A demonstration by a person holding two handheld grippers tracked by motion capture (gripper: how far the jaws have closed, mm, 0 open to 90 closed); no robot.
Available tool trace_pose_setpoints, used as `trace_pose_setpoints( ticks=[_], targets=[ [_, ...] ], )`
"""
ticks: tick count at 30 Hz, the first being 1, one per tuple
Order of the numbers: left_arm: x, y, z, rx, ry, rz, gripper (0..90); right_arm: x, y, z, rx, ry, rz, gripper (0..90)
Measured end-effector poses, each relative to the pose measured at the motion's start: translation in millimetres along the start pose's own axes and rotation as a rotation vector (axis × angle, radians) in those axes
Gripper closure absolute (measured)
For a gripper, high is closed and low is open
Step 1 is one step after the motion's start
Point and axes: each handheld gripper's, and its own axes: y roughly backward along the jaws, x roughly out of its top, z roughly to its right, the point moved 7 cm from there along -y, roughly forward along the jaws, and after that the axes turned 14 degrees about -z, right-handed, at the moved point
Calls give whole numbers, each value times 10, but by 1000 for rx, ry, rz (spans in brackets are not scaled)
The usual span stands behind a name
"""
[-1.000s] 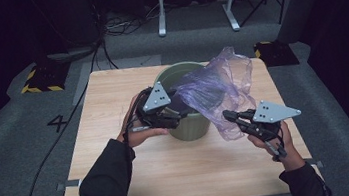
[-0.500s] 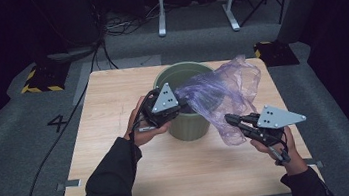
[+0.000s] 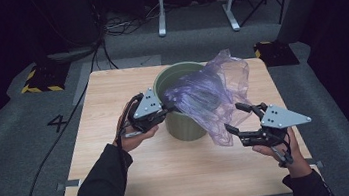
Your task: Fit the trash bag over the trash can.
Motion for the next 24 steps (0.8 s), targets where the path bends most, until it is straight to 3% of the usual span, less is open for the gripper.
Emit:
trace_pose_setpoints(
  ticks=[3,8,10,13,14,15,16,17,22,24],
  targets=[
    [-67,58,-12,11,15,19,896,8,-92,-31,39,-31,3,254],
    [-115,111,-10,24,16,20,883,49,-156,-147,92,-24,9,323],
    [-157,130,-6,25,19,18,880,78,-231,-251,122,-12,5,388],
    [-256,129,-11,36,27,0,871,86,-296,-334,124,12,-6,558],
    [-256,129,-11,36,27,0,858,86,-296,-334,124,12,-6,558],
    [-282,124,-10,39,31,-7,835,94,-322,-387,131,28,-2,688],
    [-304,125,-5,40,34,-8,835,94,-322,-387,131,28,-2,688],
    [-321,131,12,33,34,-8,723,89,-365,-452,134,61,-17,778],
    [-303,190,138,5,18,3,449,91,-426,-540,131,103,-31,860],
    [-265,252,176,6,67,30,350,100,-441,-563,124,116,-30,882]
  ],
)
